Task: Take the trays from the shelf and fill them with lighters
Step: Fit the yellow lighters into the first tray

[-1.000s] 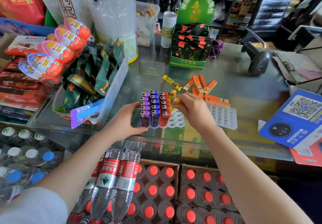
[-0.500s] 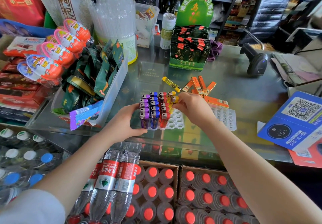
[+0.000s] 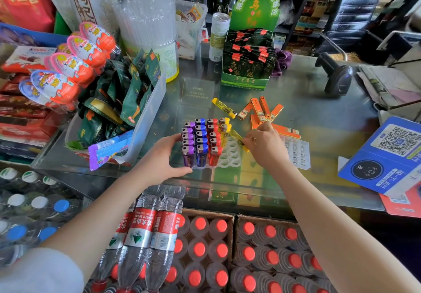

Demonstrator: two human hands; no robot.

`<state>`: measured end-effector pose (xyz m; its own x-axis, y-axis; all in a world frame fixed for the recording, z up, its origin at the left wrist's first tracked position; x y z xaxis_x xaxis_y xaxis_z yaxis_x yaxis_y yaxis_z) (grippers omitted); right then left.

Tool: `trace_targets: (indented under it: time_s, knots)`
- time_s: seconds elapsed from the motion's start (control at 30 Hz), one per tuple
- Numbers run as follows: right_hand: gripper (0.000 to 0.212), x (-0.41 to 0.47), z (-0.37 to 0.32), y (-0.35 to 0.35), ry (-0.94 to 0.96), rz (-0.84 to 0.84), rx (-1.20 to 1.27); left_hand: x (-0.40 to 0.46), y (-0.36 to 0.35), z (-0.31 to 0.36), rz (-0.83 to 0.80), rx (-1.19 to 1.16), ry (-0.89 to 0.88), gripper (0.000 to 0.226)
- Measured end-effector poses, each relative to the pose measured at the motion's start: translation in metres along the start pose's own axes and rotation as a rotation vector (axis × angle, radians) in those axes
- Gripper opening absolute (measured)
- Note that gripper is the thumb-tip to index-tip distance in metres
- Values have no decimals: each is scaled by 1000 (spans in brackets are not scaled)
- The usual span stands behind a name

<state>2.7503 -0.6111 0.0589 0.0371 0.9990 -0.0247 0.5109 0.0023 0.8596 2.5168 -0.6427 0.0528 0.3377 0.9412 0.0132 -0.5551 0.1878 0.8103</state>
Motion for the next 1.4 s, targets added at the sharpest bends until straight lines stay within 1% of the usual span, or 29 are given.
trace_targets:
  time_s: [0.13,0.2,0.27,0.37,0.47,0.6,0.7,0.8,0.87,0.93,1.03,1.3,1.4]
  knots:
    - [32,-5,-6,-4,-13,-43,-50,-1,-2,-3,4,-5,7,60]
    - [31,-5,-7,-6,-16,-42,-16,0,-2,-3,2,-14,5,60]
    - [26,-5,-6,-6,-32,-25,87,0,-3,-3,-4,-16,0,60]
    - [11,-7,-2,5,-61,66,323,0,-6,-7,-13,-12,-1,61]
    - [6,-17,-7,17,8,150,440,0,-6,-5,-4,-8,-11,61]
    - [7,-31,-21,26,145,171,492,0,-5,-2,7,-10,-21,58]
    - [16,-37,-26,29,194,157,582,1,-8,-7,-8,1,-11,62]
    - [25,-41,-24,40,198,260,812,1,-9,-10,-10,10,0,64]
    - [26,-42,-22,46,183,299,916,1,-10,-11,-14,16,4,67]
    - [21,-40,-24,42,189,252,899,2,-10,-12,-18,19,11,68]
    - [19,-37,-32,23,218,126,768,2,-10,-13,-17,17,16,68]
    - [18,-29,-56,15,352,50,518,1,-8,-10,3,-9,18,69]
    - [17,-27,-68,11,440,16,395,1,-6,-7,-3,-29,36,76]
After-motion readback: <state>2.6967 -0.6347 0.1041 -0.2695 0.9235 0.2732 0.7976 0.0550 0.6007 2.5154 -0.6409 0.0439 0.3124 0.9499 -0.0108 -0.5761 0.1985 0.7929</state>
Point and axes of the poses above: each hand's wrist, its own x-axis towards the middle knuckle, its own y-axis out of the back of the hand, z = x × y, the point moved 8 cm from there along x, towards the middle knuckle, and after that the axes turned 11 degrees about x, right-handed, at the moved point
